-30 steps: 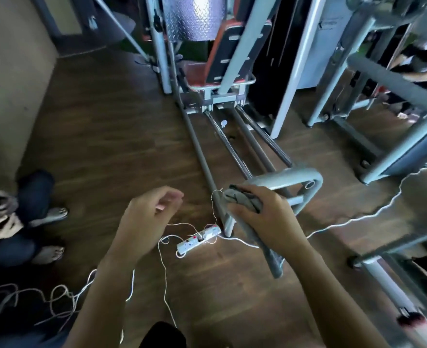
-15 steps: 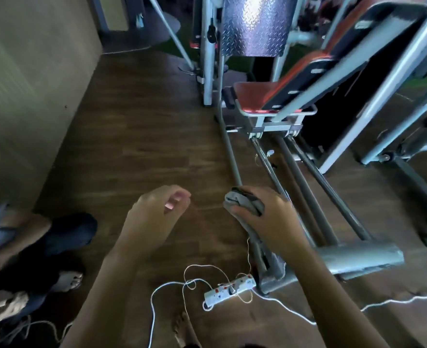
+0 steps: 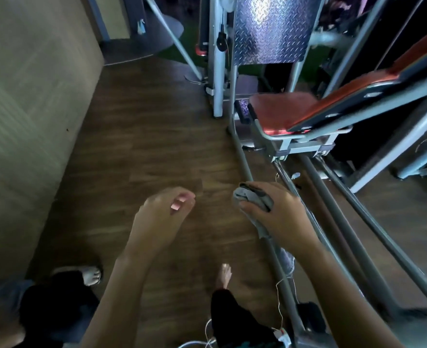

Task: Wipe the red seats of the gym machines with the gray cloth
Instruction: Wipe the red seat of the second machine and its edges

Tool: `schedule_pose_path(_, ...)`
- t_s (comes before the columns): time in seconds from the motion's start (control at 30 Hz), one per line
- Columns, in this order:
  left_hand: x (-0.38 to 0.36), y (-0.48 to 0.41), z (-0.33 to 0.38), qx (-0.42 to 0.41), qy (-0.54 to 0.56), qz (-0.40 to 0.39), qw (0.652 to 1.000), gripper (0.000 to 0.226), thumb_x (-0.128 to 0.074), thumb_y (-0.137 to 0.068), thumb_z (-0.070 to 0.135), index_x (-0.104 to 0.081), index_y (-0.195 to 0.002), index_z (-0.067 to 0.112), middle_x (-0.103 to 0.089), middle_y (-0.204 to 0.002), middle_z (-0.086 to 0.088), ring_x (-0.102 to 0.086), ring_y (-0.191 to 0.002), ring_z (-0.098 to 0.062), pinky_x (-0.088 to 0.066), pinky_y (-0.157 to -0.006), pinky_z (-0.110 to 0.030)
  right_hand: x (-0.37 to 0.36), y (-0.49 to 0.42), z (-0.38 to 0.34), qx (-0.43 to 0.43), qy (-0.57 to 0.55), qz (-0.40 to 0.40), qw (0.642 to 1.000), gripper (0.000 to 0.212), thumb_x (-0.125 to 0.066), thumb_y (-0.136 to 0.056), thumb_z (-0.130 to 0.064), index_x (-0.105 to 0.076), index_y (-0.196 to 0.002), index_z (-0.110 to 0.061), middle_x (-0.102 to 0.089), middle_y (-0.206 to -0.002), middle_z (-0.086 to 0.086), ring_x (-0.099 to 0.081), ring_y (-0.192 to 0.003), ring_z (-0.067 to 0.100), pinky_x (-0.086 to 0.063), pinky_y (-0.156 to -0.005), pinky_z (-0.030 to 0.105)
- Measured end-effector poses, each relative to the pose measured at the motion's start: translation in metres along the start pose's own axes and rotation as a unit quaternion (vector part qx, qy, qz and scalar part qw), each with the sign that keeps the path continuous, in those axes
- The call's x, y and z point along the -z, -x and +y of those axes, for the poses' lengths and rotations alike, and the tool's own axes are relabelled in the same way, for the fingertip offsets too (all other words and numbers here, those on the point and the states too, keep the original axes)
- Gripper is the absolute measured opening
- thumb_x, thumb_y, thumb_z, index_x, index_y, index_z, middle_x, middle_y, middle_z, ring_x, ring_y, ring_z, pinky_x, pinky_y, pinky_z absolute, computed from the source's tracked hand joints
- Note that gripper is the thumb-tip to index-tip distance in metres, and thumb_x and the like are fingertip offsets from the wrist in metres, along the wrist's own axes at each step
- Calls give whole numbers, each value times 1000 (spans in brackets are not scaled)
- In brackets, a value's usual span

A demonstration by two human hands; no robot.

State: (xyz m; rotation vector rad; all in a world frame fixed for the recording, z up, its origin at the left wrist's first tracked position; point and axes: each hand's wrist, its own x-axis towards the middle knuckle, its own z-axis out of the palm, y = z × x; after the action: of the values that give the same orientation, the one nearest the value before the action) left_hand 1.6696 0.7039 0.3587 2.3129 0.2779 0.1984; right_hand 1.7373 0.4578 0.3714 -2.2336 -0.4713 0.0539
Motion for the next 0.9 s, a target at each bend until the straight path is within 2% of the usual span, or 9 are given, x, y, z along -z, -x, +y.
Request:
schedule_pose_path(0.07, -6, -55, 2, -14, -8, 9, 1000, 9, -62, -95, 38, -71, -99, 38, -70, -97, 26, -65, -89, 5, -57, -82, -36, -3, -52, 11, 2, 0, 2, 1000, 43, -73, -83, -48, -66, -124, -35, -64, -117, -20, -57, -104, -7, -42, -85, 4)
schedule_pose_path(0.2, -11, -171, 15, -14, -36, 16, 999, 9, -62, -95, 40, -71, -98, 38, -69, -98, 24, -64, -88, 6, -56, -82, -34, 5, -161, 32, 5, -11, 7, 1000, 42, -72, -84, -50, -66, -123, -35, -64, -115, -19, -60, -104, -5, -50, -91, 18)
schedule_pose_path(0.37, -18, -304, 30, -41, -37, 17, 998, 11, -62, -96, 36, -72, -99, 34, -69, -98, 20, -63, -88, 7, -53, -76, -25, 27, -286, 54, -1, -5, 27, 1000, 42, -75, -84, -48, -67, -123, -33, -68, -113, -16, -61, -103, -3, -46, -88, 9)
schedule_pose_path(0.47, -26, -375, 30, -47, -36, 7, 998, 11, -61, -97, 36, -72, -99, 35, -69, -97, 21, -63, -88, 6, -50, -75, -23, 35, -348, 67, -10, -9, 38, 999, 40, -75, -84, -50, -68, -121, -34, -69, -111, -15, -62, -103, -1, -49, -89, 18)
schedule_pose_path(0.6, -38, -475, 26, -72, -33, -27, 997, 12, -60, -97, 36, -72, -100, 34, -69, -96, 21, -63, -89, 6, -52, -77, -28, 37, -429, 88, -30, -7, 73, 997, 40, -75, -84, -47, -69, -120, -31, -68, -112, -11, -61, -101, -1, -44, -86, 9)
schedule_pose_path(0.7, -48, -556, 25, -104, -53, -68, 991, 14, -57, -99, 38, -71, -102, 35, -68, -97, 22, -60, -90, 8, -51, -78, -26, 34, -491, 106, -61, -2, 101, 993, 42, -74, -82, -48, -70, -120, -30, -67, -112, -12, -59, -100, -2, -41, -85, 5)
schedule_pose_path(0.73, -52, -585, 25, -116, -55, -79, 989, 15, -57, -99, 37, -71, -103, 34, -68, -98, 21, -60, -90, 8, -50, -77, -25, 33, -512, 111, -70, 1, 111, 991, 43, -73, -82, -49, -70, -121, -29, -67, -112, -11, -59, -100, -2, -42, -86, 7)
schedule_pose_path(0.83, -63, -671, 27, -152, -56, -119, 980, 16, -59, -99, 33, -72, -105, 27, -70, -99, 16, -61, -90, 4, -52, -77, -26, 30, -572, 125, -109, 7, 141, 984, 46, -71, -81, -53, -69, -120, -29, -67, -113, -8, -62, -101, 5, -51, -91, 25)
schedule_pose_path(0.9, -70, -725, 28, -168, -58, -150, 973, 17, -59, -99, 33, -72, -105, 25, -70, -99, 14, -63, -90, 0, -56, -81, -33, 29, -608, 133, -141, 6, 162, 977, 44, -70, -81, -53, -70, -118, -30, -67, -110, -8, -61, -98, 4, -51, -88, 24)
